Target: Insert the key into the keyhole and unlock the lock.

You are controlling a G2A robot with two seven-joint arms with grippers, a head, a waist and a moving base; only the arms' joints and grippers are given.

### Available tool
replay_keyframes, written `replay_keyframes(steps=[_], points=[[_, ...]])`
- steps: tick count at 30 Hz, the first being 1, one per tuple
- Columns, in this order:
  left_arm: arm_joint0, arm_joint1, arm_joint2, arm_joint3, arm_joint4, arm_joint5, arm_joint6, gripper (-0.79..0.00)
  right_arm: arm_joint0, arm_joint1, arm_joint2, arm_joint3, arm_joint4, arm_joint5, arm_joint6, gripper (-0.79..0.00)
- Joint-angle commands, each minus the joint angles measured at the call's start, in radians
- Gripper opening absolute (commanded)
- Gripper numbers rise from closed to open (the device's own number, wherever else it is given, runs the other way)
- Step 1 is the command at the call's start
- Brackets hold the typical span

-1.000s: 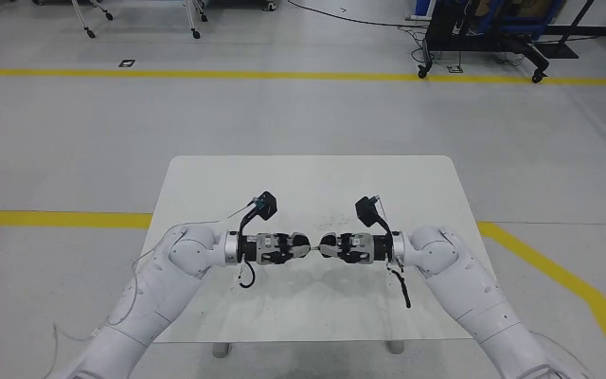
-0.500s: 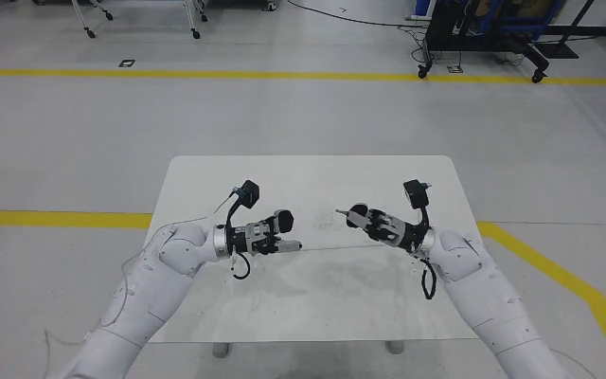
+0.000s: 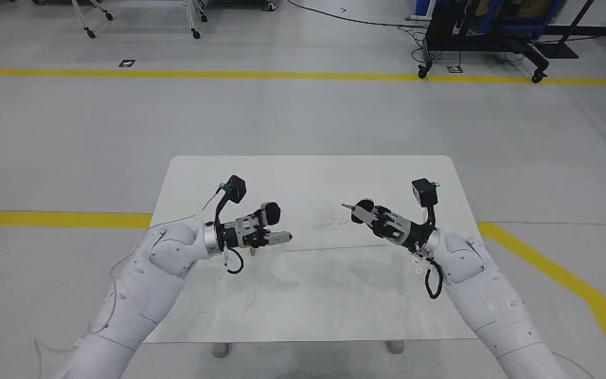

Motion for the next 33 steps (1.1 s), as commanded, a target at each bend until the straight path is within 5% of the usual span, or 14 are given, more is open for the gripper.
replay_keyframes(steps=[1, 7, 12, 16, 21, 25, 33], points=[[0.070, 0.021, -0.090, -0.047, 0.109, 0.030, 0.047, 0.000, 0.000, 0.000, 0.000, 0.000, 0.000, 0.000, 0.000, -0.785], [0.297, 0.062, -0.241, -0.308, 0.395, 0.219, 0.049, 0.000, 0.000, 0.000, 0.000, 0.000, 0.000, 0.000, 0.000, -0.785], [0.400, 0.060, -0.189, -0.504, 0.626, 0.471, -0.010, 0.000, 0.000, 0.000, 0.000, 0.000, 0.000, 0.000, 0.000, -0.785], [0.370, 0.044, -0.098, -0.519, 0.744, 0.650, -0.056, -0.009, 0.000, 0.000, 0.000, 0.000, 0.000, 0.000, 0.000, -0.785], [0.306, 0.022, -0.005, -0.499, 0.805, 0.796, -0.145, -0.111, 0.000, 0.000, 0.000, 0.000, 0.000, 0.000, 0.000, -0.785], [0.274, 0.009, 0.034, -0.473, 0.808, 0.845, -0.166, -0.142, 0.000, 0.000, 0.000, 0.000, 0.000, 0.000, 0.000, -0.785], [0.241, -0.005, 0.044, -0.418, 0.795, 0.910, -0.175, -0.379, 0.000, 0.000, 0.000, 0.000, 0.000, 0.000, 0.000, -0.785]])
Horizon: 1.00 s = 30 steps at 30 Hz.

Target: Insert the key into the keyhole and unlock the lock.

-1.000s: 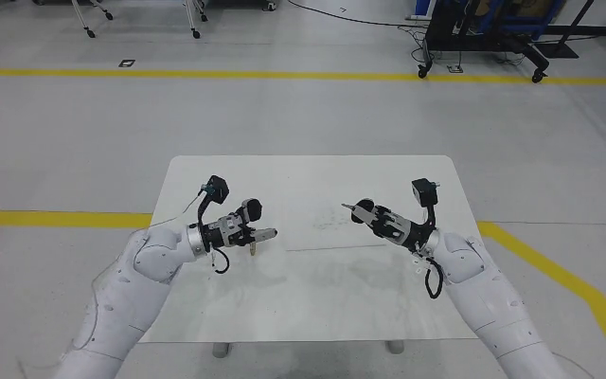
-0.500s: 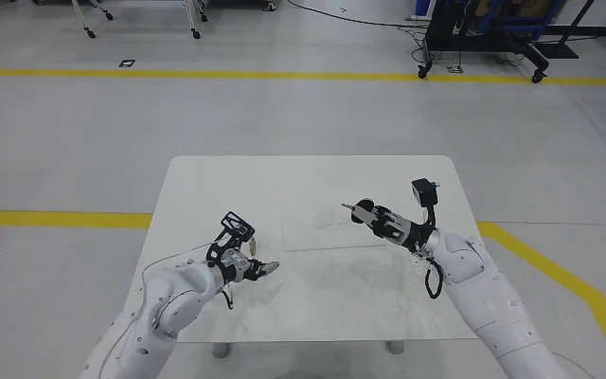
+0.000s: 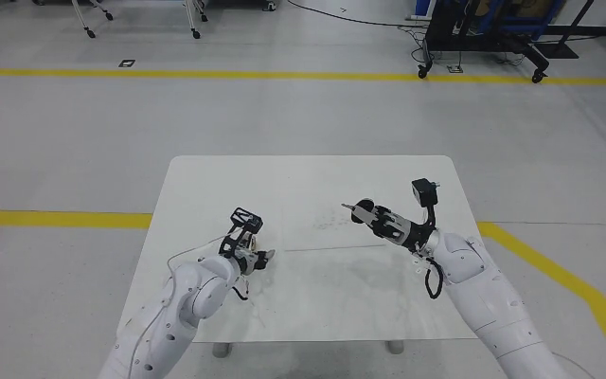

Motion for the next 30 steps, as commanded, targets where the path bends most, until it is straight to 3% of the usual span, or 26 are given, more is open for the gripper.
replay_keyframes(steps=[1, 7, 12, 15, 16, 23, 30], points=[[-0.004, -0.002, 0.000, 0.013, -0.001, 0.015, -0.002, -0.391, 0.000, 0.000, 0.000, 0.000, 0.000, 0.000, 0.000, -0.785], [-0.031, -0.012, 0.008, 0.056, 0.001, 0.039, -0.010, -0.425, 0.000, 0.000, 0.000, 0.000, 0.000, 0.000, 0.000, -0.785], [-0.049, -0.018, 0.016, 0.072, 0.006, 0.044, -0.015, -0.548, 0.000, 0.000, 0.000, 0.000, 0.000, 0.000, 0.000, -0.785], [-0.062, -0.023, 0.026, 0.074, 0.021, 0.052, -0.036, -0.693, 0.000, 0.000, 0.000, 0.000, 0.000, 0.000, 0.000, -0.785], [-0.067, -0.024, 0.030, 0.076, 0.026, 0.054, -0.043, -0.785, 0.000, 0.000, 0.000, 0.000, 0.000, 0.000, 0.000, -0.785], [-0.095, -0.033, 0.052, 0.084, 0.064, 0.068, -0.110, -0.785, 0.000, 0.000, 0.000, 0.000, 0.000, 0.000, 0.000, -0.785], [-0.100, -0.042, 0.062, 0.080, 0.117, 0.121, -0.083, -0.785, 0.000, 0.000, 0.000, 0.000, 0.000, 0.000, 0.000, -0.785]])
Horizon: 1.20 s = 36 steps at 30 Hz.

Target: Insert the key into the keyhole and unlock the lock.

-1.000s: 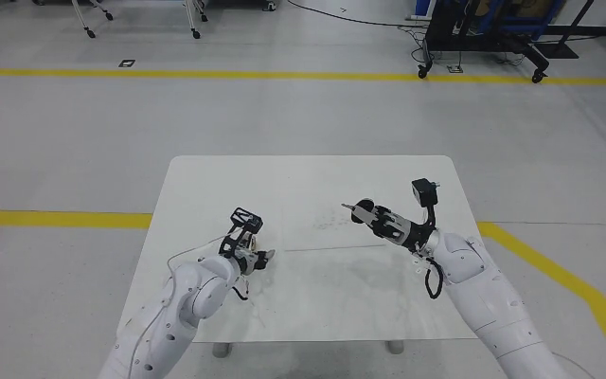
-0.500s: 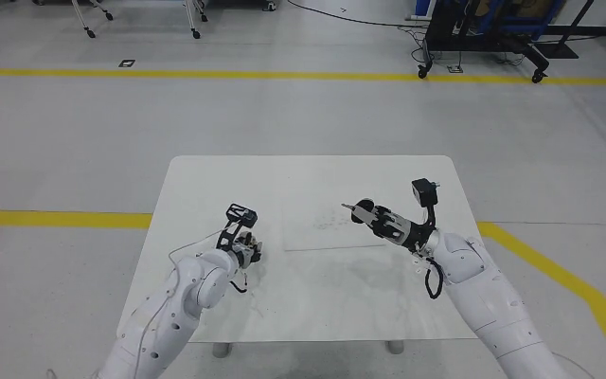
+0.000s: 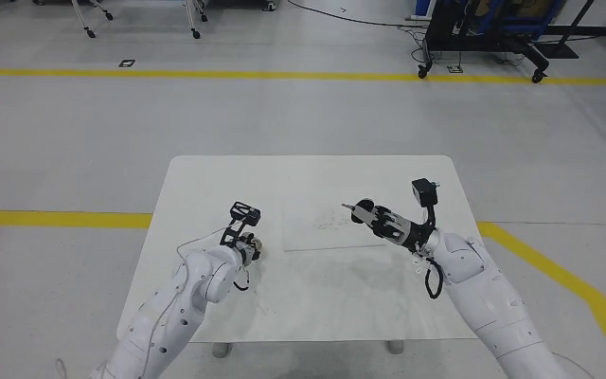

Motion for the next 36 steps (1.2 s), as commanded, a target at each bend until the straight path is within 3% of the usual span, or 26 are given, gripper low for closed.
replay_keyframes(steps=[1, 9, 12, 14, 23, 25, 30, 36], points=[[0.007, -0.004, -0.001, -0.017, 0.007, 0.020, 0.064, -0.785, 0.000, 0.000, 0.000, 0.000, 0.000, 0.000, 0.000, -0.785], [0.148, -0.001, -0.052, -0.102, 0.011, 0.072, 0.318, -0.785, 0.000, 0.000, 0.000, 0.000, 0.000, 0.000, 0.000, -0.785], [0.217, 0.000, -0.092, -0.138, -0.044, 0.074, 0.482, -0.785, 0.000, 0.000, 0.000, 0.000, 0.000, 0.000, 0.000, -0.785], [0.265, -0.002, -0.121, -0.157, -0.141, 0.025, 0.613, -0.785, 0.000, 0.000, 0.000, 0.000, 0.000, 0.000, 0.000, -0.785], [0.266, -0.002, -0.121, -0.158, -0.151, 0.021, 0.616, -0.785, 0.000, 0.000, 0.000, 0.000, 0.000, 0.000, 0.000, -0.785], [0.271, -0.006, -0.140, -0.139, -0.261, -0.013, 0.628, -0.785, 0.000, 0.000, 0.000, 0.000, 0.000, 0.000, 0.000, -0.785], [0.225, -0.012, -0.211, -0.003, -0.552, -0.183, 0.608, -0.785, 0.000, 0.000, 0.000, 0.000, 0.000, 0.000, 0.000, -0.785], [0.115, -0.019, -0.258, 0.228, -0.902, -0.472, 0.488, -0.785, 0.000, 0.000, 0.000, 0.000, 0.000, 0.000, 0.000, -0.785]])
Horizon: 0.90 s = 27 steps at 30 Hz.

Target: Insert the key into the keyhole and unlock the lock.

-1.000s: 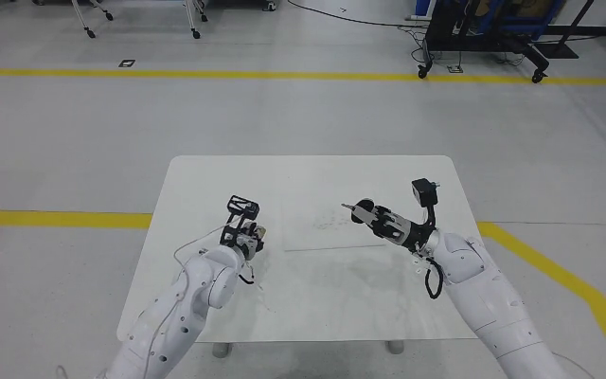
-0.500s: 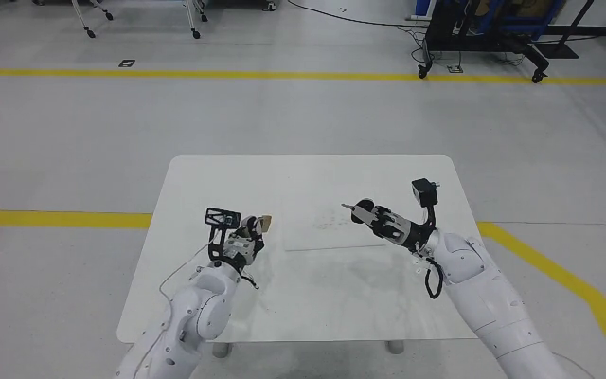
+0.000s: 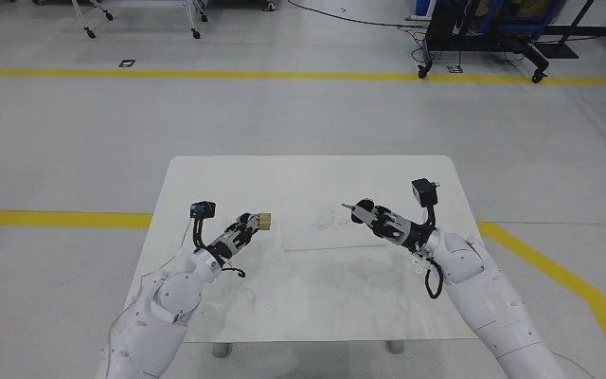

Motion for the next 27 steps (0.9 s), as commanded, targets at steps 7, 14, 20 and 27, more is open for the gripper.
replay_keyframes(steps=[7, 14, 20, 27], points=[[-0.021, 0.000, -0.006, 0.048, -0.075, -0.063, -0.034, -0.785, 0.000, 0.000, 0.000, 0.000, 0.000, 0.000, 0.000, -0.785], [-0.021, 0.000, -0.006, 0.048, -0.075, -0.063, -0.034, -0.785, 0.000, 0.000, 0.000, 0.000, 0.000, 0.000, 0.000, -0.785], [-0.021, 0.000, -0.006, 0.048, -0.075, -0.063, -0.034, -0.785, 0.000, 0.000, 0.000, 0.000, 0.000, 0.000, 0.000, -0.785], [-0.014, -0.002, -0.001, 0.045, -0.076, -0.057, -0.022, -0.785, 0.000, 0.000, 0.000, 0.000, 0.000, 0.000, 0.000, -0.785]])
